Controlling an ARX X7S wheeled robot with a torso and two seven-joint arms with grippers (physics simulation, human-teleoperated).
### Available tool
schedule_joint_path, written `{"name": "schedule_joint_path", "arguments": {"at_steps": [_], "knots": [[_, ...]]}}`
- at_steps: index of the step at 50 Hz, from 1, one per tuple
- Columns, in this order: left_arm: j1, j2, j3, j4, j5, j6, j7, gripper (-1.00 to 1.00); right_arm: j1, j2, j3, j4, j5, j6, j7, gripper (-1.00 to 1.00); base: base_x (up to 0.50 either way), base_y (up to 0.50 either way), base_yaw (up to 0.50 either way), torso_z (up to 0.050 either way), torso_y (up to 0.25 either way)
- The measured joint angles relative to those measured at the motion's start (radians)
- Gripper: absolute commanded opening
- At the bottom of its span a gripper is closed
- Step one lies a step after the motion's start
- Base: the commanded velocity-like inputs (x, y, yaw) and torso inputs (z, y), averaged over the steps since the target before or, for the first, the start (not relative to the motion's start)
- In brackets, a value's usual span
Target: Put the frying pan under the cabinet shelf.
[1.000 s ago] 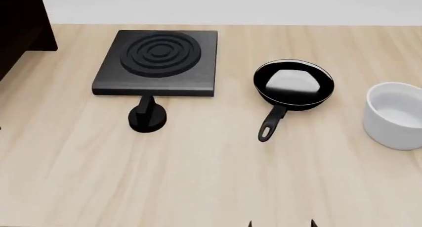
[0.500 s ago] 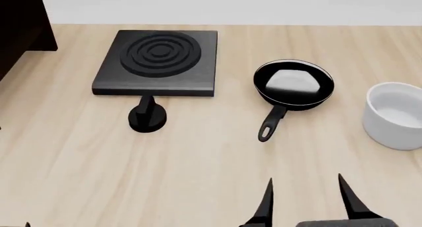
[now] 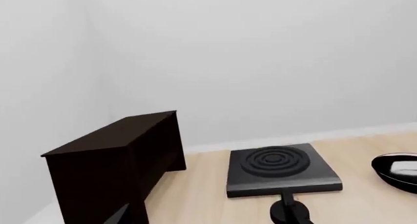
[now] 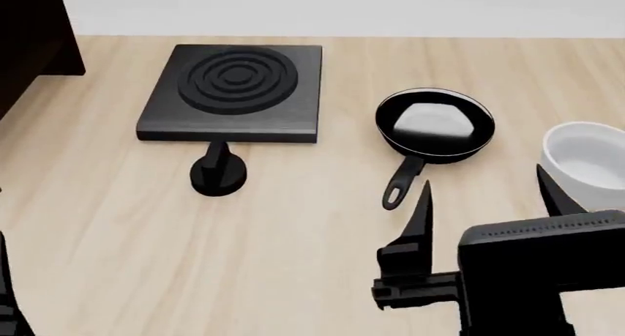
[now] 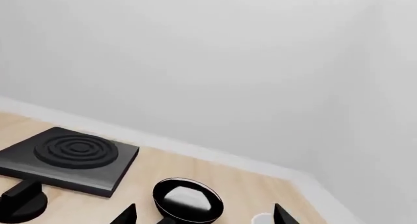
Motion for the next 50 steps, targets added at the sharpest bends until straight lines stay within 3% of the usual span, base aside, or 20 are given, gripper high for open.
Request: {"name": "schedule_joint_path", "arguments": {"at_steps": [12, 29, 41, 50], "knots": [[-0.291, -0.070, -0.009, 0.049, -0.196, -0.296, -0.106, 1.00, 0.260, 0.048, -0.047, 0.051, -0.013, 0.157, -0.025, 1.00, 0.00, 0.00, 0.00, 0.000, 0.000], [-0.645, -0.077, -0.006, 0.037, -0.384, -0.613, -0.203, 1.00, 0.580, 0.075, -0.111, 0.212, -0.016, 0.277, -0.063, 1.00, 0.00, 0.00, 0.00, 0.000, 0.000], [-0.883, -0.121, 0.007, -0.082, -0.646, -0.705, -0.396, 1.00, 0.712, 0.087, -0.138, 0.280, -0.016, 0.302, -0.084, 1.00, 0.00, 0.00, 0.00, 0.000, 0.000], [-1.024, -0.149, 0.052, -0.185, -0.757, -0.716, -0.489, 1.00, 0.795, 0.093, -0.162, 0.320, -0.017, 0.313, -0.097, 1.00, 0.00, 0.00, 0.00, 0.000, 0.000]]}}
